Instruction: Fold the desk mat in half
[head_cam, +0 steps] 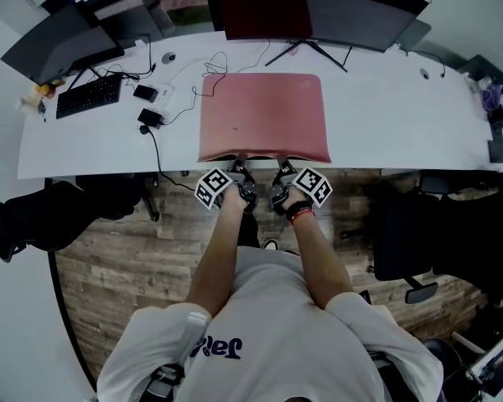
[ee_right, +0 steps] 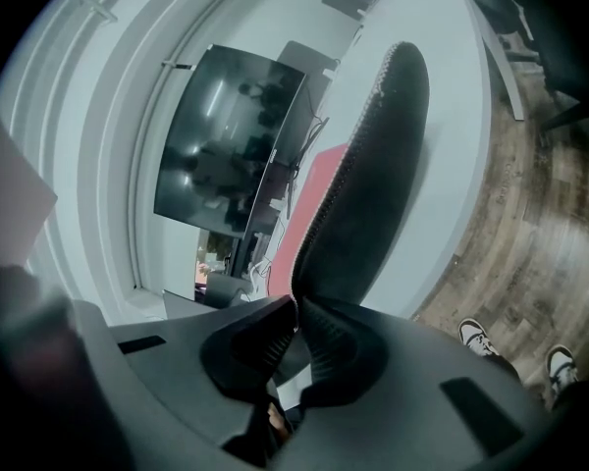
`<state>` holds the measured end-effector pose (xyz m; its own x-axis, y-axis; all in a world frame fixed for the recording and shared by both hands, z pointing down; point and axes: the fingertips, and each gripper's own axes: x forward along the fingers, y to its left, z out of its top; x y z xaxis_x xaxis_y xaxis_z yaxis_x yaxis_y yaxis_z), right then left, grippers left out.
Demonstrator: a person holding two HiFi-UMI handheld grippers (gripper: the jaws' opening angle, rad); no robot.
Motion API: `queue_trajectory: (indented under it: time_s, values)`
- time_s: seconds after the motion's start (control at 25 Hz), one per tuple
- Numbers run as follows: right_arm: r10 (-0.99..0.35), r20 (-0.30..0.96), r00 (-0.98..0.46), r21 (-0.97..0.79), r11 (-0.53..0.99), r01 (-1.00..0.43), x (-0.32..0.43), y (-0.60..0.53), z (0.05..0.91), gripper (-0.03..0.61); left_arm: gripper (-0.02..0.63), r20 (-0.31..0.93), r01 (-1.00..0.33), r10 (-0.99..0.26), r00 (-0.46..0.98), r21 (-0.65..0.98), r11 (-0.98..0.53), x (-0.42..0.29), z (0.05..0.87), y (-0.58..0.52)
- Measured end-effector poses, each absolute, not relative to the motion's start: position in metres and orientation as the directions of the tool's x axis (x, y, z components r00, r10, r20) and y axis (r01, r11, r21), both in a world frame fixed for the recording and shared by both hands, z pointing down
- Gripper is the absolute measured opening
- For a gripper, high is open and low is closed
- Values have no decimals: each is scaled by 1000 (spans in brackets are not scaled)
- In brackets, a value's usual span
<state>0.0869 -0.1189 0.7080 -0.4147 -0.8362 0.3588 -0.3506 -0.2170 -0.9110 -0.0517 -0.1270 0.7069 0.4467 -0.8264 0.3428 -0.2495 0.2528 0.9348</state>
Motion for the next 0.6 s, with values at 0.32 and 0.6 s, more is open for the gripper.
queue_trajectory:
  time_s: [0.32,0.6]
  values:
    - [-837,368,-405,-906,-224,-360,84,-135,711,38,32,352,-252,-815,459,932,261,-54,712,-142]
    - [-834,377,-403,-902,-231,-366,85,-149,711,41,32,357,-256,-814,458,930,264,-52,712,-157]
